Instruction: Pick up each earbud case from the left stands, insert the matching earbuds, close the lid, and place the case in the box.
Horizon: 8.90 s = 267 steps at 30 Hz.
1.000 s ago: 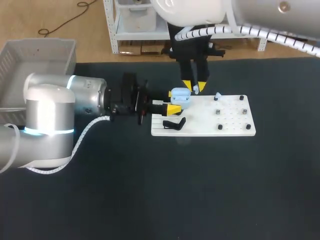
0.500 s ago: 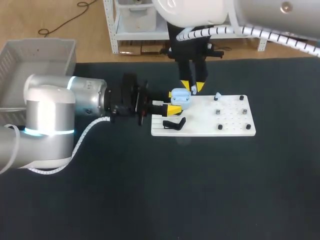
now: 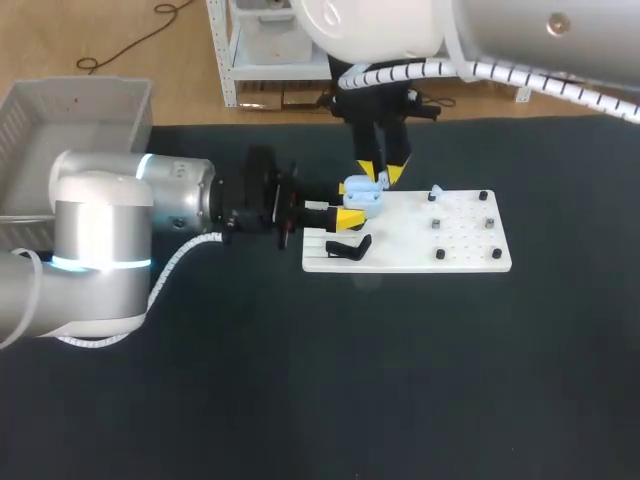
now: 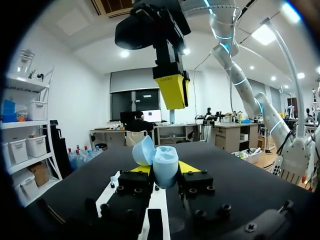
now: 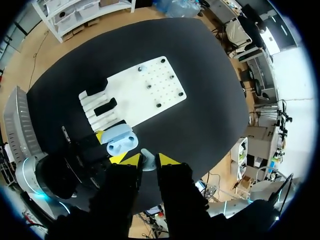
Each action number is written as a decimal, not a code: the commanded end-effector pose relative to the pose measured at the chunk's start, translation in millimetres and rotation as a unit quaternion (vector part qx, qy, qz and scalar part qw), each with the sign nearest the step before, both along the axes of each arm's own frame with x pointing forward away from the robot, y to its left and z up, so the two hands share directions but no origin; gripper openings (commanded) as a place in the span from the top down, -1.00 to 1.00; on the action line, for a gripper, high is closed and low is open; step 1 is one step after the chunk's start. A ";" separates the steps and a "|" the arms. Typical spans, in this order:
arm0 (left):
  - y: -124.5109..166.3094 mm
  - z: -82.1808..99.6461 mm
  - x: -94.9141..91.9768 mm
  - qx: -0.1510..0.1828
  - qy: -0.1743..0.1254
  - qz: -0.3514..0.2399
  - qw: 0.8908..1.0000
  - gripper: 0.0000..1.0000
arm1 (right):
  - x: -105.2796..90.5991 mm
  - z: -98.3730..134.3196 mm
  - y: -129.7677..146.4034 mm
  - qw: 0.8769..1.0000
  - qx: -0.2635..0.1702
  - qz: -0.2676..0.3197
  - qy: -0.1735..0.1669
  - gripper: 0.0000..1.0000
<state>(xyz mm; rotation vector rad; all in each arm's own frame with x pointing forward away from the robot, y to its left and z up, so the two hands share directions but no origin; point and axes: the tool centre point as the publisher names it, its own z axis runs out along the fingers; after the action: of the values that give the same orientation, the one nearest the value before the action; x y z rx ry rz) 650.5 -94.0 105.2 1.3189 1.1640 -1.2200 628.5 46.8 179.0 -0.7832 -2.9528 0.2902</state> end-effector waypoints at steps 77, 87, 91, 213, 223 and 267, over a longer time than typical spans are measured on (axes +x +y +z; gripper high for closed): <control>0.2 -2.5 2.3 -0.001 0.004 0.004 1.000 1.00 | 21.4 -38.4 10.5 0.997 -0.013 -0.054 0.046 -0.47; 0.2 -2.5 2.3 -0.001 0.004 0.004 1.000 1.00 | 8.3 -12.4 0.6 0.998 0.036 -0.058 0.012 -0.37; 0.2 -2.5 2.3 -0.001 0.004 0.004 1.000 1.00 | 2.4 0.2 -10.7 0.996 0.076 -0.028 -0.025 -0.18; 0.2 -2.5 2.3 -0.001 0.004 0.004 1.000 1.00 | 144.5 -168.8 -103.5 0.967 0.191 0.128 -0.112 0.58; 0.2 -2.5 2.3 -0.001 0.004 0.004 1.000 1.00 | 142.3 -165.8 -102.7 0.967 0.188 0.128 -0.111 1.00; 0.2 -2.5 2.3 -0.001 0.004 0.004 1.000 1.00 | 23.0 24.8 -30.8 0.961 0.160 0.190 -0.119 1.00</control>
<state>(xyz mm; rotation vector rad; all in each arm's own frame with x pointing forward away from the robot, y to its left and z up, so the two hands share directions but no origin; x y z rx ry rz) 653.5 -94.0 102.5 1.3080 1.1718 -1.2238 652.2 6.7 201.9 -0.2441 -3.2474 -0.3024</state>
